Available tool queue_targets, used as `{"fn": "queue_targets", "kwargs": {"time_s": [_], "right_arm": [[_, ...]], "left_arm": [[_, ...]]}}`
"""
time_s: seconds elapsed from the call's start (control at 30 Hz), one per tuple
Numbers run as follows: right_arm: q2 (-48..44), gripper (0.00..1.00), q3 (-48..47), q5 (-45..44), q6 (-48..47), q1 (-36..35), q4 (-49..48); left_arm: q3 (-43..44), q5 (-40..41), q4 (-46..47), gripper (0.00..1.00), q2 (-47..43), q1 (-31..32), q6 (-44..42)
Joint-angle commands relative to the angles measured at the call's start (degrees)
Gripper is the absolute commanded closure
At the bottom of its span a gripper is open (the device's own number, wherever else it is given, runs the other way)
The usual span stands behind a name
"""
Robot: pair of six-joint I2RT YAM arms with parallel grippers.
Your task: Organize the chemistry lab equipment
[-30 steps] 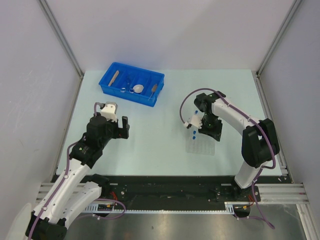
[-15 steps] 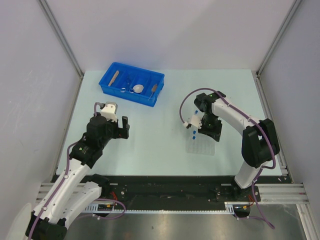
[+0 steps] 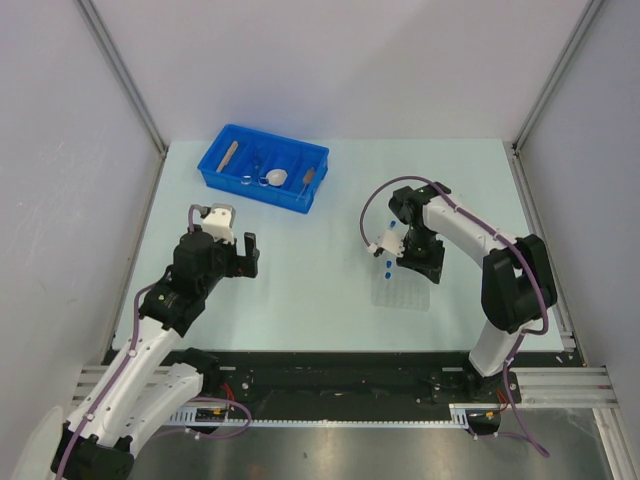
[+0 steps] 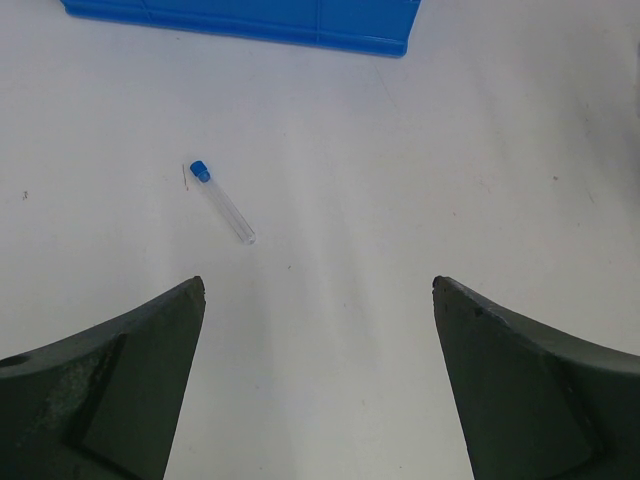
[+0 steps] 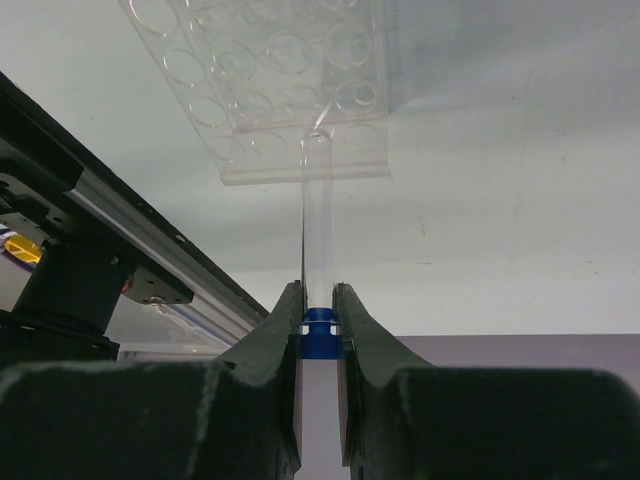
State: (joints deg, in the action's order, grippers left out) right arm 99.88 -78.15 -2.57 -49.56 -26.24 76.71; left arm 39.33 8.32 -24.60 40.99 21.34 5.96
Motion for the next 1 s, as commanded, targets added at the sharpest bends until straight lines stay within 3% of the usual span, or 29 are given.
{"fn": "queue_targets", "kwargs": {"time_s": [0.0,0.17,0.4,0.97], "right_arm": [[0.9,0.86,-1.1,-0.8,0.6,0.0,7.0],[1.8,0.82,-1.1,-0.3,1.0,-0.4,6.0],[1.1,0.68,-1.1,1.6,1.3,-0.7,4.8],[-3.3,0.66,-8.2,17.9,2.3,2.9,5.3]], "left_arm": [[0.0,-1.2,1.7,0.00,0.0,-0.3,-2.8],[0.0,-1.2,1.7,0.00,-0.1,-0.4,-2.8],[0.0,-1.3,1.7,0.00,0.1,-0.3,-2.8],[0.0,-1.5,1.7,0.00,0.1,-0.3,-2.6]]}}
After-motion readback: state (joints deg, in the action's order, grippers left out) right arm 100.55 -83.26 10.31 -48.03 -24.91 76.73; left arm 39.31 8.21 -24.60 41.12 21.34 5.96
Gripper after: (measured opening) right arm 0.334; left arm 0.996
